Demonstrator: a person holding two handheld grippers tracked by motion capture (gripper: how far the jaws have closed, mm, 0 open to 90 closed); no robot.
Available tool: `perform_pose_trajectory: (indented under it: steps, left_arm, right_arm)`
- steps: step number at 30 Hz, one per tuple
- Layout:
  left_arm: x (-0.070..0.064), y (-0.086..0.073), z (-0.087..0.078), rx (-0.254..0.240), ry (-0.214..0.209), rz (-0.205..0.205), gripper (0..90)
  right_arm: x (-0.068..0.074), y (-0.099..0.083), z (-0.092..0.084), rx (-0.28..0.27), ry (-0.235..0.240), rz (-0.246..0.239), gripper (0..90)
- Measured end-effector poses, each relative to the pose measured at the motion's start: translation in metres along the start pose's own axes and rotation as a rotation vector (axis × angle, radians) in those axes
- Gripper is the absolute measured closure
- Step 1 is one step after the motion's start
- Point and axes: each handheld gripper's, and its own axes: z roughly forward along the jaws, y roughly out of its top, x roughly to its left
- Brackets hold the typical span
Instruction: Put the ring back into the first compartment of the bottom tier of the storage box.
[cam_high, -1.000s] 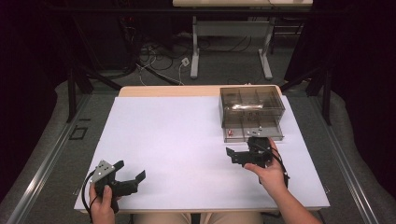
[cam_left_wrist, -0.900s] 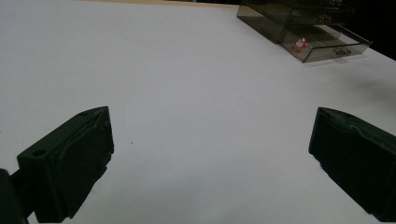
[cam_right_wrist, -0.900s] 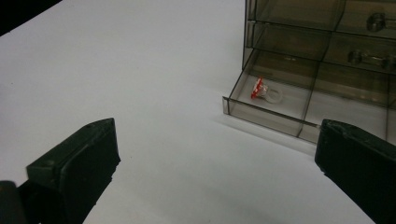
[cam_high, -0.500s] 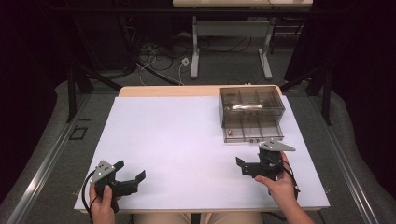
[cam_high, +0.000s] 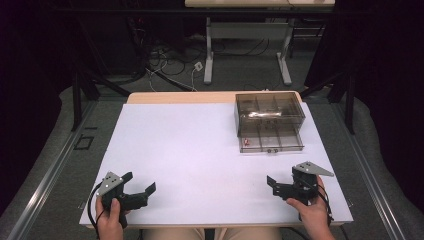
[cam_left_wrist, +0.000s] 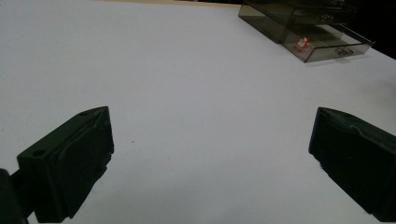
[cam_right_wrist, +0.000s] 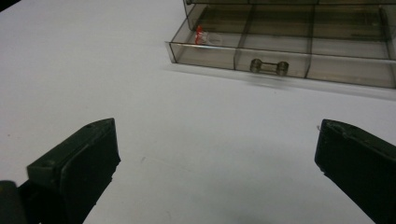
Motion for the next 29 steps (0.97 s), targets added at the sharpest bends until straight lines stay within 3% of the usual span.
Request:
perform_pose_trajectory:
  steps: [19,29]
  left_arm:
    - [0.000,0.000,0.000,0.003,-0.001,0.002,0.1]
    - [0.000,0.000,0.000,0.000,-0.002,-0.001,0.1]
  right_arm:
    - [-0.023,-0.017,-0.004,0.019,-0.084,0.104,0.0]
    - [-0.028,-0.019,-0.004,0.015,-0.111,0.126,0.9]
